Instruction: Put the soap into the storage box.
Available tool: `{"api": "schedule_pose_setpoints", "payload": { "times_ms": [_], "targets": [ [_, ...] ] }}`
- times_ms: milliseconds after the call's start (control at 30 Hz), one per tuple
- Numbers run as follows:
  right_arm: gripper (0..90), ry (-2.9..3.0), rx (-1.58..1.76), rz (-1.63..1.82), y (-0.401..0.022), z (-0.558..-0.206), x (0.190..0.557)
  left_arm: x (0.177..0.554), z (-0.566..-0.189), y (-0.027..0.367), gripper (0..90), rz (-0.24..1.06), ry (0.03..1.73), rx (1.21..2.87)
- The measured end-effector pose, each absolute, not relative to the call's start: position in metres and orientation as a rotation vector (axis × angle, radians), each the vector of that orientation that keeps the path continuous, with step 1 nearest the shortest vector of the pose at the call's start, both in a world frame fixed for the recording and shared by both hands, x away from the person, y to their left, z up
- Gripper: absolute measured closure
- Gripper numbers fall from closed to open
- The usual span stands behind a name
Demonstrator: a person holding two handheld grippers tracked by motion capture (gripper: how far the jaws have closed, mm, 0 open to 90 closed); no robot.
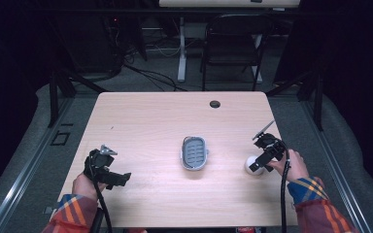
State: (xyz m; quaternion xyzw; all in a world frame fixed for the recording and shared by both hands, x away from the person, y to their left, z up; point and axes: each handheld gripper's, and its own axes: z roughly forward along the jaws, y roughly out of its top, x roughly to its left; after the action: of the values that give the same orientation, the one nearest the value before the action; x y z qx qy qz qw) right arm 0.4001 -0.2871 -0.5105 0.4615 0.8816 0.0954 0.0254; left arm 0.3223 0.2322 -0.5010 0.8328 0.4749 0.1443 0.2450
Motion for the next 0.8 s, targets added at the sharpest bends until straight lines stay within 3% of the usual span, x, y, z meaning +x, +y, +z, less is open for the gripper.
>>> {"api": "schedule_pose_setpoints", "payload": {
  "times_ms": [500, 800],
  "targets": [
    [0.7, 2.787, 1.45, 0.206, -0.277, -0.522, 0.413, 0.323, -0.501, 0.232, 0.0, 0.382, 1.296, 2.278],
    [10.2, 2.8, 1.456, 0.158, -0.272, -0.53, 0.419, 0.323, -0.501, 0.232, 0.0, 0.373, 1.295, 2.284]
  ]
}}
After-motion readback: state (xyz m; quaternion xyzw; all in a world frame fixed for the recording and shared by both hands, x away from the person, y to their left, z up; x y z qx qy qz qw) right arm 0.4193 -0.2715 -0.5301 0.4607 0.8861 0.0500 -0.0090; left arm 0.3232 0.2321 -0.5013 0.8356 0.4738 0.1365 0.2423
